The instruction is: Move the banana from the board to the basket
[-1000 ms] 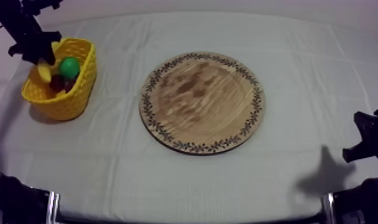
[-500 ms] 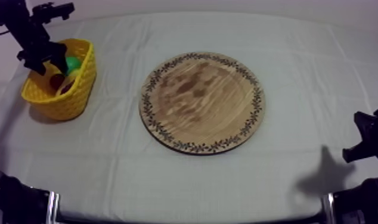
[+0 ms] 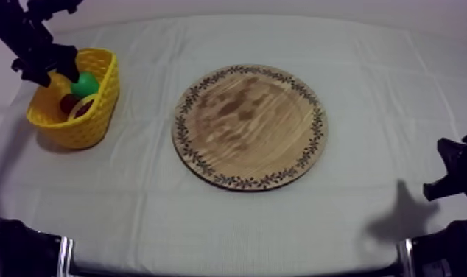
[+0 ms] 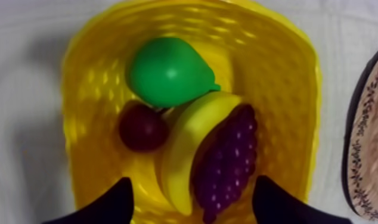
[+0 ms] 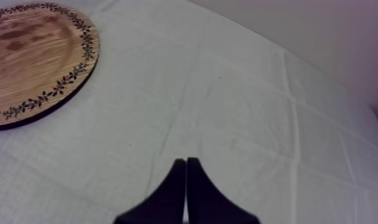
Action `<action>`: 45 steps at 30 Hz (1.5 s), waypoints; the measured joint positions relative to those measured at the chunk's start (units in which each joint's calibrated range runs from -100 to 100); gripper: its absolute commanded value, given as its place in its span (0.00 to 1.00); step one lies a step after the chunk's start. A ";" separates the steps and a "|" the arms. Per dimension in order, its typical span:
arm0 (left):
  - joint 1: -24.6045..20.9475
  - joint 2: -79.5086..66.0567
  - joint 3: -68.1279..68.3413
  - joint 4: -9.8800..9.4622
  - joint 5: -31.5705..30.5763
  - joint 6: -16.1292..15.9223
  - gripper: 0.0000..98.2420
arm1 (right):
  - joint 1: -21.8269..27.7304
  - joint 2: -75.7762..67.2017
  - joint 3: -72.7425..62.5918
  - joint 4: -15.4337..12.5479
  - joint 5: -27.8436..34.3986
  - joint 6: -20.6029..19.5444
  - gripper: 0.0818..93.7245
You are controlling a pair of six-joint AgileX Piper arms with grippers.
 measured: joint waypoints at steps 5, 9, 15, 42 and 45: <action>0.49 -7.97 5.58 0.34 -3.85 1.99 0.54 | 0.00 0.00 0.00 0.00 0.00 0.00 0.00; 1.68 -15.13 11.21 0.49 -9.02 2.90 0.44 | 0.00 0.00 0.00 0.00 0.00 0.03 0.00; 2.55 -27.98 20.77 0.82 -18.43 3.91 0.32 | 0.00 0.00 0.00 0.00 0.00 0.09 0.00; 0.95 -90.59 67.04 -5.23 -34.18 8.94 0.00 | 0.00 0.00 0.00 0.00 0.00 0.06 0.00; 0.70 -95.87 69.27 -6.05 -32.69 9.30 0.00 | 0.00 0.00 0.00 0.00 0.00 0.06 0.00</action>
